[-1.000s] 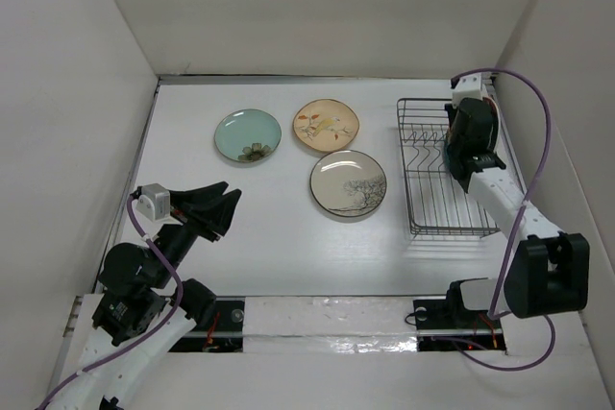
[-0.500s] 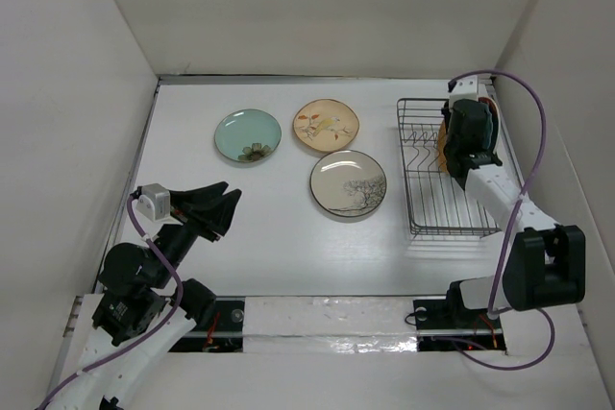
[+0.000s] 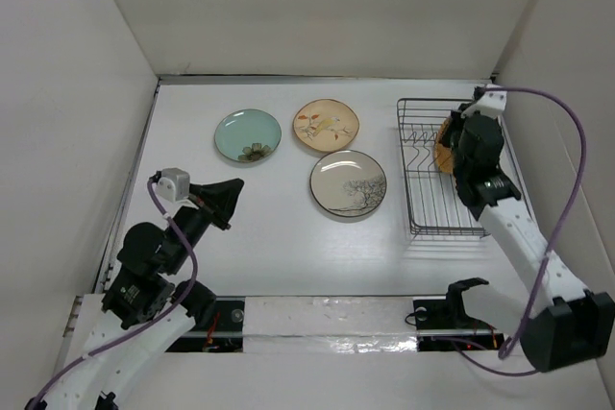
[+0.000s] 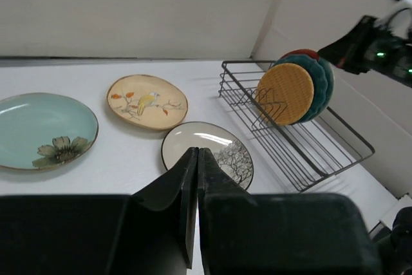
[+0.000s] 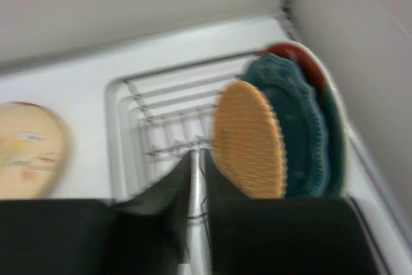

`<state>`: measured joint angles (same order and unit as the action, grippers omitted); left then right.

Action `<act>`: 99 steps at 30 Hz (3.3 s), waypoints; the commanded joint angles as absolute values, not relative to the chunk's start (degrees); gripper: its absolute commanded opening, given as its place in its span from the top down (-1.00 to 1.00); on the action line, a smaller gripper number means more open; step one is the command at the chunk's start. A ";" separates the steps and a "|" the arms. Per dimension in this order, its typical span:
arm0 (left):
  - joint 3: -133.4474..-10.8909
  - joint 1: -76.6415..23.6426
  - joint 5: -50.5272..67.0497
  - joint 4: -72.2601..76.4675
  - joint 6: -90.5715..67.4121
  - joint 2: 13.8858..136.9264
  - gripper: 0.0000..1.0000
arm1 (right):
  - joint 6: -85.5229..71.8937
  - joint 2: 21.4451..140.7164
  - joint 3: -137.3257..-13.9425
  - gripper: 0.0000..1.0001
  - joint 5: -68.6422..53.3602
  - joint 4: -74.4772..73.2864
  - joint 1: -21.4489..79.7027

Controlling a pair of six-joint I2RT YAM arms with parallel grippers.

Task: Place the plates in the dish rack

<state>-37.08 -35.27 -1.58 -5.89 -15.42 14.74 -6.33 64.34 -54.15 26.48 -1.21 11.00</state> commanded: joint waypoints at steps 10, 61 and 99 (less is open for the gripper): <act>-40.34 -35.51 -0.26 -5.36 -20.29 39.62 1.00 | -26.53 51.24 -33.85 1.00 11.26 14.49 28.56; -29.20 -33.76 7.30 52.03 -50.63 92.66 1.00 | -27.07 47.20 -25.22 0.24 -2.02 22.24 32.78; -21.00 -25.14 13.27 28.74 -47.90 38.24 1.00 | -37.26 87.71 -32.87 -0.69 -35.76 50.53 27.42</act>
<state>-15.64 -25.39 9.91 20.78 -46.61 40.62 -34.41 86.30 -31.05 -29.02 39.62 27.73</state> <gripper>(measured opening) 0.051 0.842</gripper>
